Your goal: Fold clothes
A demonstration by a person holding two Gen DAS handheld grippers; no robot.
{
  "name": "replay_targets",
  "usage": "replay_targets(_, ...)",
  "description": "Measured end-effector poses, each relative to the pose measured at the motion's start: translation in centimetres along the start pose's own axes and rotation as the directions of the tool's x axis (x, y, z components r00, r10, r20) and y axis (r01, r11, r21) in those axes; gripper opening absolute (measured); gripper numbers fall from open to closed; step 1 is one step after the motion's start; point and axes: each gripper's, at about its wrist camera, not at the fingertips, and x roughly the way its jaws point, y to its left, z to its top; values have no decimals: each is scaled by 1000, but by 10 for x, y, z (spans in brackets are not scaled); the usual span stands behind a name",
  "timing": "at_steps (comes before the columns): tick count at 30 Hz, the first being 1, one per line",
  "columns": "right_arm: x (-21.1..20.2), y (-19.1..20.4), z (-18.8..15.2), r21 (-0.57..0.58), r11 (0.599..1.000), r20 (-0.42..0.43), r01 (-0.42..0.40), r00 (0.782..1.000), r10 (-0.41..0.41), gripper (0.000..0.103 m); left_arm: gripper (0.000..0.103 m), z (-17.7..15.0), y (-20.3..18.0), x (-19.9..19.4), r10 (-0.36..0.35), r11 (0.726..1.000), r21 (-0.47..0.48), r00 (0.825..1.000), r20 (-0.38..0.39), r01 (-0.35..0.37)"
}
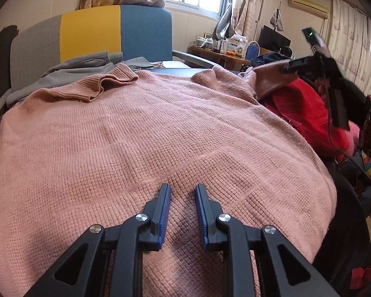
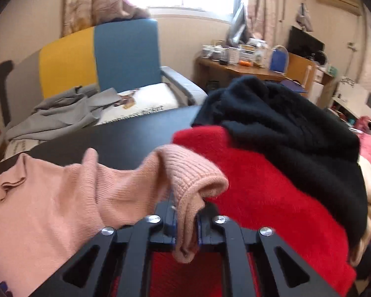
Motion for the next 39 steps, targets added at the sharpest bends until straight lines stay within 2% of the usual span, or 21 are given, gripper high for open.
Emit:
replay_targets(2,-17,-9,12,-18,1000,48,14,999,-13,11,21,0,0,0,-3,1000,-4,1000,0,3)
replay_targets(5,-39,-31,34,-35,996,111,79,991,-75,11,21,0,1,0,-7,1000,-9,1000,0,7)
replay_targets(8,-47,-63,58,-29,987,124,160,980,-156,11,21,0,1,0,-6,1000,-9,1000,-1,6)
replay_targets(12,-33,-111,71,35,972,54,231,971,-233,11,21,0,1,0,-5,1000,-10,1000,0,5)
replay_targets(18,3,-151,48,80,953,-63,291,956,-287,12,21,0,4,0,-7,1000,-12,1000,-1,7)
replay_targets(19,11,-152,43,76,957,-83,281,958,-274,13,21,0,5,-1,-8,1000,-13,1000,-1,8)
replay_targets(22,19,-152,34,88,967,-131,241,965,-228,28,21,0,7,-1,-14,1000,-17,1000,-2,14)
replay_targets(24,-1,-152,33,138,952,-73,275,961,-267,43,21,0,9,-1,-20,1000,-22,1000,-2,20)
replay_targets(25,-15,-152,33,175,938,-20,300,953,-301,46,21,0,10,-1,-22,999,-24,1000,-1,22)
replay_targets(27,-59,-141,33,278,900,137,335,914,-382,53,21,0,11,-2,-25,999,-27,1000,0,25)
replay_targets(28,-77,-130,32,306,904,212,298,905,-369,54,21,0,11,-2,-25,999,-27,1000,0,25)
replay_targets(29,-90,-114,31,294,930,287,219,908,-305,54,21,0,11,-2,-26,999,-29,1000,1,26)
replay_targets(30,-94,-95,31,240,961,329,135,920,-212,54,21,0,11,-2,-26,999,-30,1000,1,26)
replay_targets(31,-89,-72,31,158,985,334,64,936,-115,54,21,-1,11,-3,-26,999,-30,1000,1,26)
replay_targets(32,-77,-40,29,46,999,306,5,952,-18,53,21,-1,10,-3,-24,999,-29,1000,1,24)
replay_targets(34,-48,19,19,-110,986,209,-127,967,148,51,21,-1,9,-3,-19,999,-28,1000,3,19)
replay_targets(35,-29,49,11,-158,966,145,-204,963,227,51,21,-2,9,-3,-17,999,-27,1000,4,17)
replay_targets(37,7,94,-2,-193,935,23,-296,952,306,49,21,-2,9,-3,-19,999,-31,1000,6,19)
replay_targets(39,44,132,-14,-209,908,-101,-363,932,349,36,21,-2,12,-3,-30,999,-41,1000,5,30)
